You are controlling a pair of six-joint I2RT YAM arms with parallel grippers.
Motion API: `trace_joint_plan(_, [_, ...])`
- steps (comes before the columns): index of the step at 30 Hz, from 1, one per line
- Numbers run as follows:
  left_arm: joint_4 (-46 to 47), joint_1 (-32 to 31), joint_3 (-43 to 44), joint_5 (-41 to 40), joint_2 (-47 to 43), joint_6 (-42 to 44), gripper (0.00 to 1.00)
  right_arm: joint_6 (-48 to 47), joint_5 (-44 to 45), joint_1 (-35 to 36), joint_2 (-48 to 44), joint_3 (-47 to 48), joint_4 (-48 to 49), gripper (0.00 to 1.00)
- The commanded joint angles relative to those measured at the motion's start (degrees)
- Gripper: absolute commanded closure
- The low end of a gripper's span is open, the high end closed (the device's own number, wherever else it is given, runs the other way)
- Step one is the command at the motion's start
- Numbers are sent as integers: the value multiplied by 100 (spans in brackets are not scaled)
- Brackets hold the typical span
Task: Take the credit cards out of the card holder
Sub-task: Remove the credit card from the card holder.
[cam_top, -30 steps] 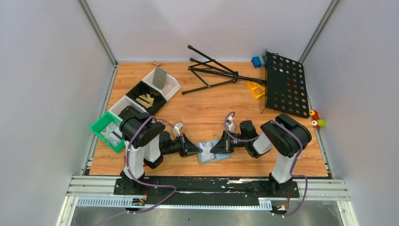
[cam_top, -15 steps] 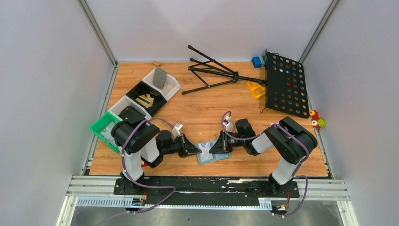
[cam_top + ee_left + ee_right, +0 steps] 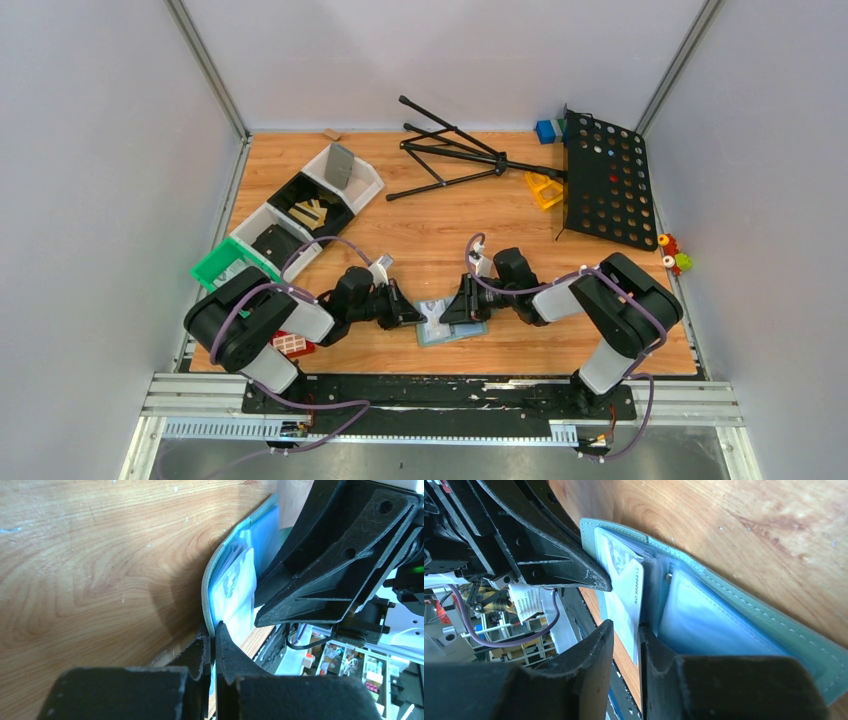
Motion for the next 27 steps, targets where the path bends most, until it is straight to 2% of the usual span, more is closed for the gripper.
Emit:
trace_joint_plan(1, [-778, -83, 134, -170, -207, 522, 96, -226, 308, 81, -68, 184, -34, 74])
trace_joint_plan(4, [-548, -85, 137, 24, -72, 416, 89, -116, 200, 78, 4, 168, 147, 75])
trace_joint_plan(9, [-230, -88, 101, 154, 120, 260, 85, -18, 179, 60, 75, 87, 327, 81])
trace_joint_plan(16, [-630, -83, 157, 76, -171, 370, 81, -167, 233, -30, -189, 73, -20, 87])
trace_joint_plan(20, [-743, -76, 185, 108, -320, 378, 75, -241, 258, -37, -299, 115, -180, 89])
trace_joint_plan(23, [-517, -75, 136, 201, -370, 278, 76, -217, 228, -32, -266, 116, -146, 94])
trace_joint_plan(27, [98, -75, 3, 364, -360, 25, 88, -123, 138, -37, -229, 82, 12, 99])
